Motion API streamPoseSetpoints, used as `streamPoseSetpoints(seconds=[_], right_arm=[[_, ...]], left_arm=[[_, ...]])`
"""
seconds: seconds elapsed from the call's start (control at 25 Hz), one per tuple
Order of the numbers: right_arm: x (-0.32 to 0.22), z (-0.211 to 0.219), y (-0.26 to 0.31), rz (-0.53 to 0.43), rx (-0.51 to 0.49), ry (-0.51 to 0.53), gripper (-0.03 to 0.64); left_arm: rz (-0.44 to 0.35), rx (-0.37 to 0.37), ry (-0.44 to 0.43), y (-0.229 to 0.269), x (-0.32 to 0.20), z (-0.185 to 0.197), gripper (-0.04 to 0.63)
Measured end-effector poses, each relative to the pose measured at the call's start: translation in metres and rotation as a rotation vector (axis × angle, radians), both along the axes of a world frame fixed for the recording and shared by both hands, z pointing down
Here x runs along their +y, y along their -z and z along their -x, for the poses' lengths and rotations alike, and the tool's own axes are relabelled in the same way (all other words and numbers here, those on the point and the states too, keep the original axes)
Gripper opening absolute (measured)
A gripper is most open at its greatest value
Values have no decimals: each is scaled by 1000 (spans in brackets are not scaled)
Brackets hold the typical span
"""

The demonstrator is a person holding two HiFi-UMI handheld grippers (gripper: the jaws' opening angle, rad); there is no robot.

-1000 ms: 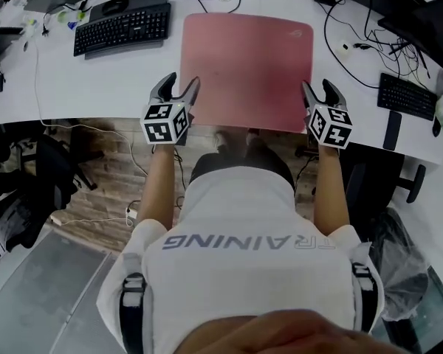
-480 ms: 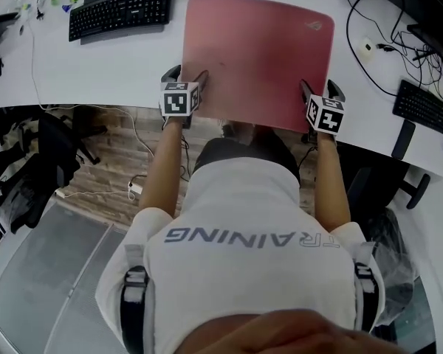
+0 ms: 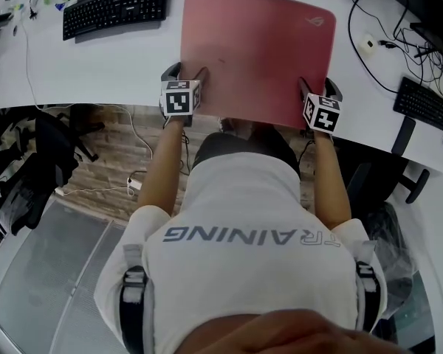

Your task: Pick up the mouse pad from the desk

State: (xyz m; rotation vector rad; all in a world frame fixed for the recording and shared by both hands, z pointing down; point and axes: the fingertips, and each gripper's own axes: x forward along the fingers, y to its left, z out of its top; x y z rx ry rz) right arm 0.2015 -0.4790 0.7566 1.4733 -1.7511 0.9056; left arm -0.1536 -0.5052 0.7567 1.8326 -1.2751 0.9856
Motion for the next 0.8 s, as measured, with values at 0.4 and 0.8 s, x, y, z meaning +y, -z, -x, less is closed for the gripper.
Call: streamPoseSetpoints(seconds=[0.4, 0.8], right_arm=[[4, 17, 7, -4, -5, 17, 196], [8, 47, 70, -144, -116, 31, 64]], left_arm=[[-48, -41, -105, 14, 6, -19, 201], [-173, 66, -152, 69, 13, -29, 144]])
